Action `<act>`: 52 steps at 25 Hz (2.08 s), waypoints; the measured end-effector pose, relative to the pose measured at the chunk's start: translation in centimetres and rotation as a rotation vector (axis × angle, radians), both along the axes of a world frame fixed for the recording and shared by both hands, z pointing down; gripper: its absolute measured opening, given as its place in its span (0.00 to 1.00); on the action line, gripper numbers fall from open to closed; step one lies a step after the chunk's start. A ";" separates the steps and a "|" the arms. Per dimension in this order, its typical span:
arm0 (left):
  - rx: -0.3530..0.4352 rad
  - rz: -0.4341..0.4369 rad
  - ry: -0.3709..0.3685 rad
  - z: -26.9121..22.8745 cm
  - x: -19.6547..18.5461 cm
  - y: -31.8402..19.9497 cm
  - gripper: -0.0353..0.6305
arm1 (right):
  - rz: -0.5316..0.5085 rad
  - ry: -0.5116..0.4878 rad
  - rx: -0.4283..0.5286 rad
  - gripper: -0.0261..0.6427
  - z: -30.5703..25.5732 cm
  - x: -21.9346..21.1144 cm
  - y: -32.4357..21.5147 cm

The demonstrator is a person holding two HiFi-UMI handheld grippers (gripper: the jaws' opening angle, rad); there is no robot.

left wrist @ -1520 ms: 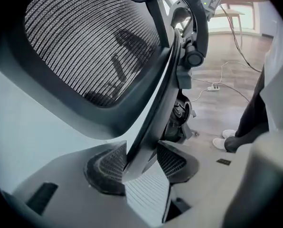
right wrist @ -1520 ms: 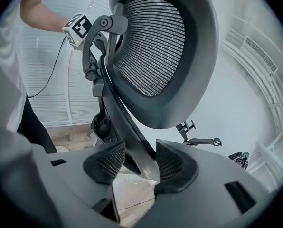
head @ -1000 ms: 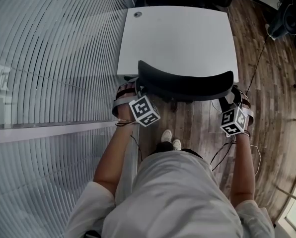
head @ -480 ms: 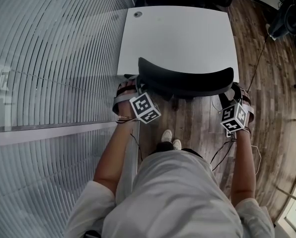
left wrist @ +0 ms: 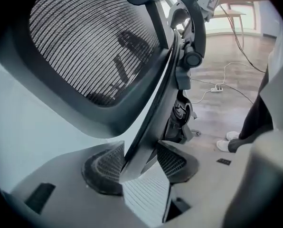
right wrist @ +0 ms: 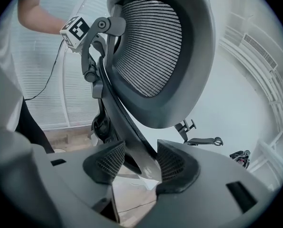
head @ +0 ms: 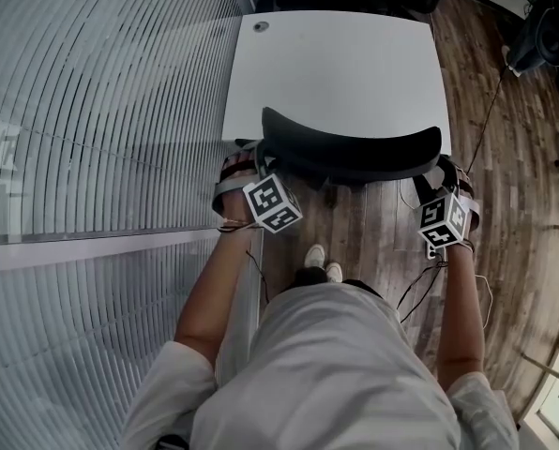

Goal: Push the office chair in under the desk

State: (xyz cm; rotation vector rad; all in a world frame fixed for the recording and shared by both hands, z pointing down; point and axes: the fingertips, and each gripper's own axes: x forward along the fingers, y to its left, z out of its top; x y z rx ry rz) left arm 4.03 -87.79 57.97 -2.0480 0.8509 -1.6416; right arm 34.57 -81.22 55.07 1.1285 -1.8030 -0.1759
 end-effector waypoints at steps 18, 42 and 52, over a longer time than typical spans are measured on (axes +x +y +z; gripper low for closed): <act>-0.057 -0.051 0.758 -12.1 4.9 8.5 0.22 | 0.089 -0.640 0.170 0.24 -11.8 -5.6 6.2; -0.114 0.090 1.277 -26.5 10.0 17.3 0.13 | -0.076 -0.865 0.225 0.08 -22.8 -14.9 12.7; -0.106 0.110 1.278 -27.0 10.5 17.9 0.13 | -0.080 -0.867 0.218 0.08 -23.3 -15.4 12.9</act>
